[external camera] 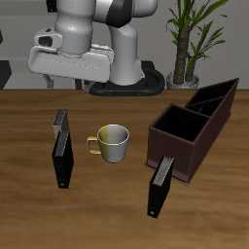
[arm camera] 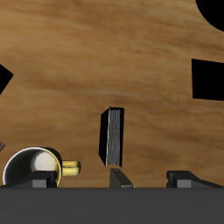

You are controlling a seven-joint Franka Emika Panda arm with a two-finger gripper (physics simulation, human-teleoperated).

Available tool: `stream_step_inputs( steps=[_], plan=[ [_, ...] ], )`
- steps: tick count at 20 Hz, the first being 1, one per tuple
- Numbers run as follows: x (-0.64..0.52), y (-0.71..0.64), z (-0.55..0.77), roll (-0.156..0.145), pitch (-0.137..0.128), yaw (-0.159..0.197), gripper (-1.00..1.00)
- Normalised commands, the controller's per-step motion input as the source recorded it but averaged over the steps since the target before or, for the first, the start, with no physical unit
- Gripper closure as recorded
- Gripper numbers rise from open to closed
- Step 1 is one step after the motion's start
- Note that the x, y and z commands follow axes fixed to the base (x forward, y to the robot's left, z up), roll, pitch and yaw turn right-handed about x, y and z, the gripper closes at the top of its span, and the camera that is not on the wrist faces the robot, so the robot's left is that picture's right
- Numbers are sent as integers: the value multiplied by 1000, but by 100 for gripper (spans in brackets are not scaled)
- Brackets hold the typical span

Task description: Place the right black book into the left desk caddy's front compartment

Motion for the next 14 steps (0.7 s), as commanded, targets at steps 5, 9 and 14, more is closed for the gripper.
stream_step_inputs(
  steps=[5,9,14],
  plan=[
    [132,-182,-64,-47,-34,-15,-100],
    [112,-19,-175,-11,-5,-32,-100],
    [46,97,-129,3,-31,-1,-100]
  ],
)
